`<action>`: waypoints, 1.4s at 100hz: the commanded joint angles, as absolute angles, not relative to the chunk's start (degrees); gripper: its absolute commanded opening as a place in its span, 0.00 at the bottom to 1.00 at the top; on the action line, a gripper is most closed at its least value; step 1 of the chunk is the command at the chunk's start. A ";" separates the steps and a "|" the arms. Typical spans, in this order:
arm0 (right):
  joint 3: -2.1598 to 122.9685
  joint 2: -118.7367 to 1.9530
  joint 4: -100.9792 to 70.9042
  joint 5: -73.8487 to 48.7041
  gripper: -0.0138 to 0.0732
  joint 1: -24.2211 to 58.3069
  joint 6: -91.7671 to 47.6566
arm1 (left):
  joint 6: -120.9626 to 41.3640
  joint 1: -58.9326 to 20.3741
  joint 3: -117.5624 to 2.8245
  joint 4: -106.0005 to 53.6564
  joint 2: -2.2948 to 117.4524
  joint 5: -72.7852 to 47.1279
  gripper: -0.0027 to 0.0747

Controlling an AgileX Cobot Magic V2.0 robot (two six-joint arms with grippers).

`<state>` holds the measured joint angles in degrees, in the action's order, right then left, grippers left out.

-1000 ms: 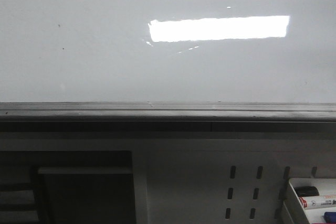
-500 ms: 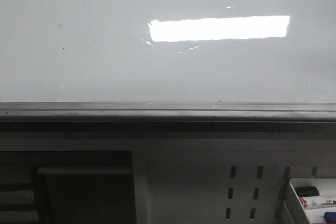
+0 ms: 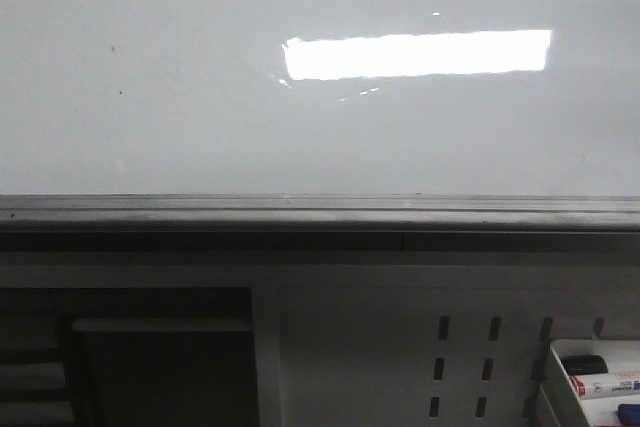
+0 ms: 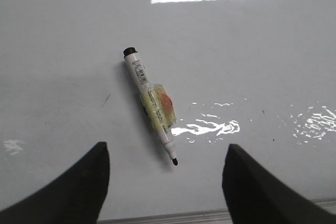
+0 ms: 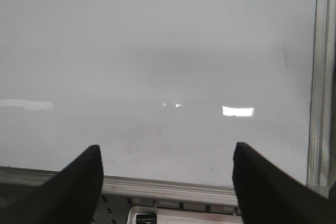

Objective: Write number 4 on whiteboard

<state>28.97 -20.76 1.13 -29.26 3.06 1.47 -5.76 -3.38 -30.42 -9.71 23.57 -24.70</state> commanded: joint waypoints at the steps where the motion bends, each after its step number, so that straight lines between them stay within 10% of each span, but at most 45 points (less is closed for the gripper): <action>1: 31.05 -21.70 1.23 -24.79 0.70 2.77 1.39 | -5.57 -3.70 -32.28 -12.10 24.30 -19.14 0.54; 140: 31.05 -21.70 1.23 -24.56 0.70 2.77 1.39 | -5.57 -3.70 -39.84 -12.23 66.15 -3.87 0.55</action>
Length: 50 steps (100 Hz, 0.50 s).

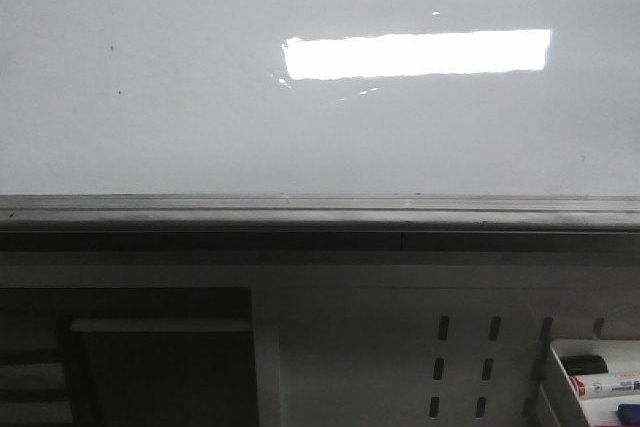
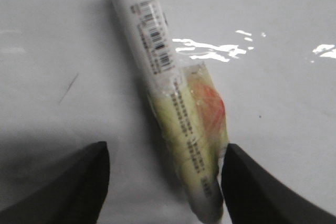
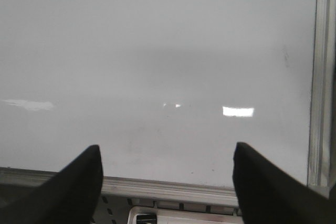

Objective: Write number 4 on whiteboard

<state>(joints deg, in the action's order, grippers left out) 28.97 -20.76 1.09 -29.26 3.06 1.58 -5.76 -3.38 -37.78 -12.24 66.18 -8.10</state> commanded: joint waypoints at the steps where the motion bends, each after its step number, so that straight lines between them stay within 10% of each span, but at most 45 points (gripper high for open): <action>1: 31.05 -21.70 1.23 -24.56 0.70 2.77 1.39 | -5.57 -3.70 -39.84 -12.25 66.40 -3.87 0.55; 50: 31.05 -21.70 1.23 -24.56 0.70 2.77 1.39 | -5.57 -3.70 -39.84 -12.04 67.42 -4.02 0.29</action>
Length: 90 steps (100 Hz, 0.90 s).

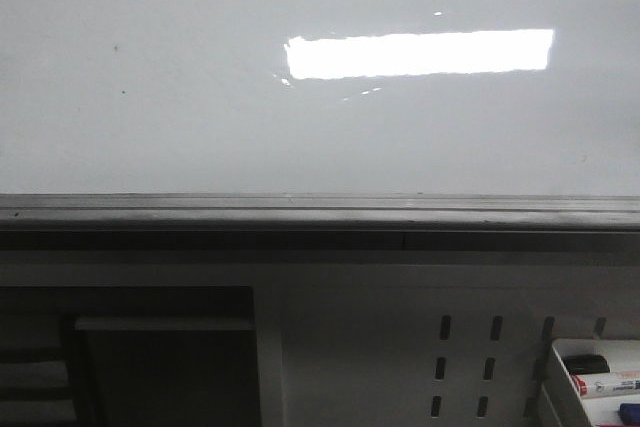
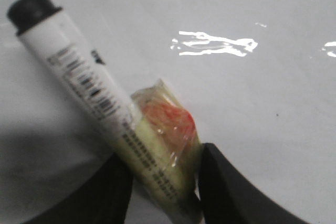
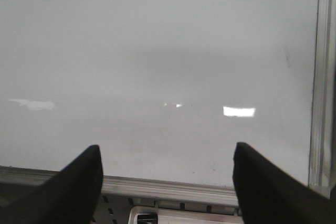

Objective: Write number 4 on whiteboard

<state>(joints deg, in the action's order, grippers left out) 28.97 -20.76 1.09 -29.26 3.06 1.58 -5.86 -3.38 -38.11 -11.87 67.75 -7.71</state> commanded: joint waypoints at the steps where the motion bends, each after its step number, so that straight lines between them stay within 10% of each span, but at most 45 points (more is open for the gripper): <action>1: 31.05 -21.70 1.23 -24.56 0.70 2.77 1.39 | -5.57 -3.70 -39.84 -12.04 67.42 -4.02 0.29; 90: 33.53 -21.70 -2.47 -26.45 0.70 2.77 1.39 | -6.13 -3.70 -43.52 -11.02 60.80 -16.70 0.02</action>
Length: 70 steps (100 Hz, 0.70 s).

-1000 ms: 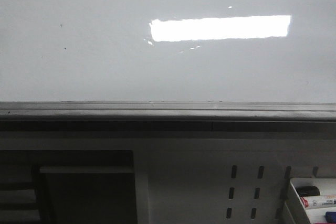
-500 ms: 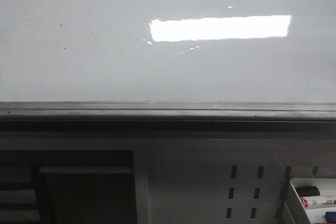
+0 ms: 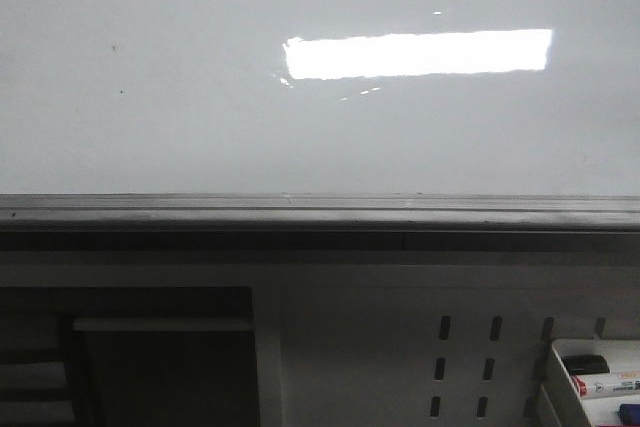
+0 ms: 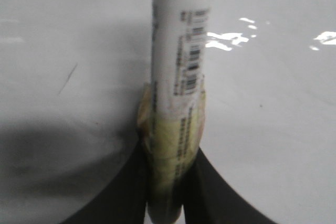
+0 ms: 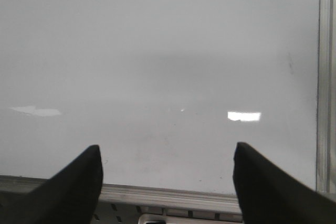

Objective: Write number 4 on whiteboard

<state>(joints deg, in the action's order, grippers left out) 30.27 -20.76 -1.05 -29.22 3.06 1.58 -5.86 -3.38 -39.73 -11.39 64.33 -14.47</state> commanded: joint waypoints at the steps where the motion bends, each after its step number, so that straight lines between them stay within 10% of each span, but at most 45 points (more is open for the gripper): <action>1: 33.92 -21.70 -2.57 -26.96 0.70 2.77 1.39 | -6.63 -3.70 -43.73 -10.90 60.33 -17.35 0.02; 28: 42.63 -24.46 -6.56 -38.88 0.70 2.77 -3.51 | -23.27 -7.56 -54.66 -14.14 55.63 -41.75 0.02; 70: 56.17 -45.22 -42.47 -63.53 0.70 2.89 -55.00 | -46.18 -28.19 -58.31 -27.89 58.47 -53.90 0.02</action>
<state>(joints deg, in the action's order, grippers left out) 52.29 -41.04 -35.99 -61.00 3.06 -45.47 -44.77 -23.79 -56.44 -25.40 57.51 -55.95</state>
